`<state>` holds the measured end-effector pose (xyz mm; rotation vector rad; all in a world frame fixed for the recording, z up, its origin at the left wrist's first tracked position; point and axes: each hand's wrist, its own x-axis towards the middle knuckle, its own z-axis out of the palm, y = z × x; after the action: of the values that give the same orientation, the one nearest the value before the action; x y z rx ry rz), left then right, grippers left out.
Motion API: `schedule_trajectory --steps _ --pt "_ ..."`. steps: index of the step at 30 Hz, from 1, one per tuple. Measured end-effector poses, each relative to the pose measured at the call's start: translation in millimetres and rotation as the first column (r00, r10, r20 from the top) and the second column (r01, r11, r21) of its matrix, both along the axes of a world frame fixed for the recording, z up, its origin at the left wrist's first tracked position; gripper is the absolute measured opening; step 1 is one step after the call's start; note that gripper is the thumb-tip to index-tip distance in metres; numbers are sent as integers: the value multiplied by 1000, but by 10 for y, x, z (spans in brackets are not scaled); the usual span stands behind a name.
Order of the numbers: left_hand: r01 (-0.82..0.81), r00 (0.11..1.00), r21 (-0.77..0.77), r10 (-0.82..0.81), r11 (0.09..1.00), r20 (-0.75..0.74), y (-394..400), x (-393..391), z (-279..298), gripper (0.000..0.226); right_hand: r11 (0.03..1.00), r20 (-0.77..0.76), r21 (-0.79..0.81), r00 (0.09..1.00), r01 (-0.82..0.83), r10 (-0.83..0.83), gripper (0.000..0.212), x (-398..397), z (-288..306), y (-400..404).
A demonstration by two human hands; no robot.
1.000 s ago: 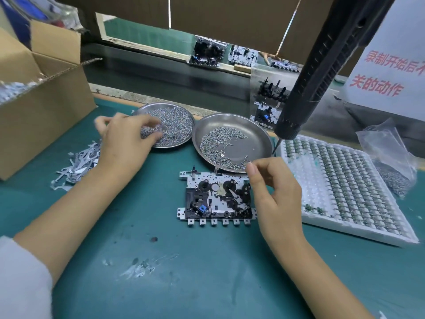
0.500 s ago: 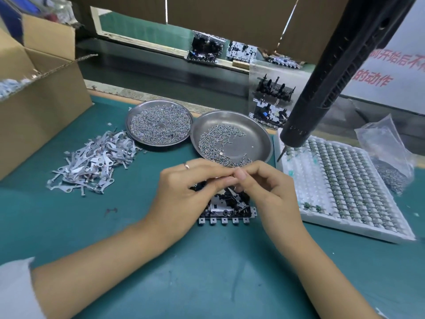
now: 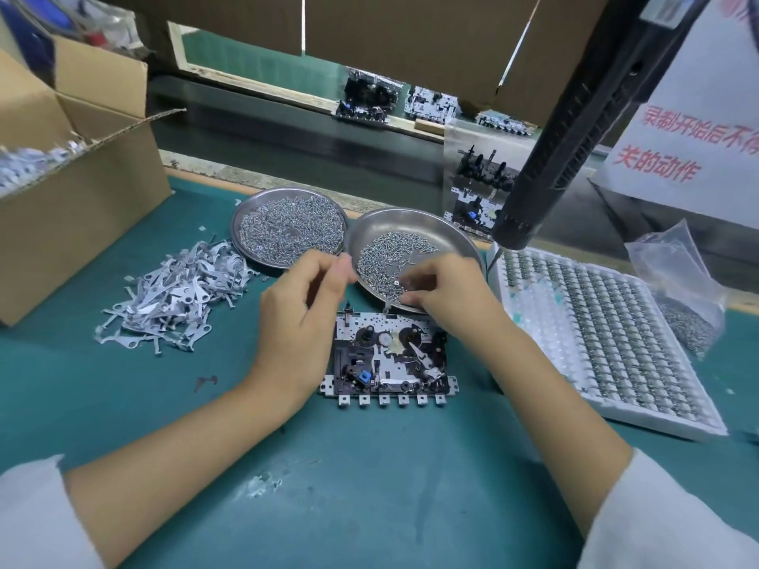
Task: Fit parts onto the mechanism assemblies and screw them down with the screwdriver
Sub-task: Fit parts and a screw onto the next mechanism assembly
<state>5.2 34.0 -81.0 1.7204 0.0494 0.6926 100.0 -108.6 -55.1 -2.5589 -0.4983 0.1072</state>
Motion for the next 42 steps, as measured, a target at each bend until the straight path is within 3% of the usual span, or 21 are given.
schedule_trajectory --steps 2,6,11,16,22,32,36,39,42 --pt "12 1000 -18 -12 1000 20 -4 9 -9 10 996 -1 77 999 33 -33 19 14 -14 -8" --pt "45 998 -25 -44 999 53 -41 -1 -16 17 975 25 214 997 62 -69 17 12 -45 -62" --pt "91 995 -45 -89 995 48 -70 -25 -38 14 844 18 529 993 88 -115 30 -94 -8 -178" --pt "136 991 -44 -135 990 28 -84 -29 -52 15 745 -53 659 995 98 -84 24 -239 -6 -241" --pt "162 987 -51 -162 985 -2 -86 -23 -53 12 822 60 564 988 82 -140 27 -257 -65 -163" --pt "165 986 -59 -166 985 -14 -109 -36 -37 6 791 45 607 990 81 -137 30 -244 -49 -174" --pt "166 986 -61 -166 984 -4 -117 -40 -40 9 621 -131 769 988 151 -79 25 -341 4 -225" --pt "180 984 -53 -179 982 20 -123 -51 -40 11 467 -268 859 962 211 57 16 -478 21 -242" --pt "198 979 -42 -195 979 65 -127 -60 -36 11 374 -324 895 932 244 166 13 -577 19 -185"
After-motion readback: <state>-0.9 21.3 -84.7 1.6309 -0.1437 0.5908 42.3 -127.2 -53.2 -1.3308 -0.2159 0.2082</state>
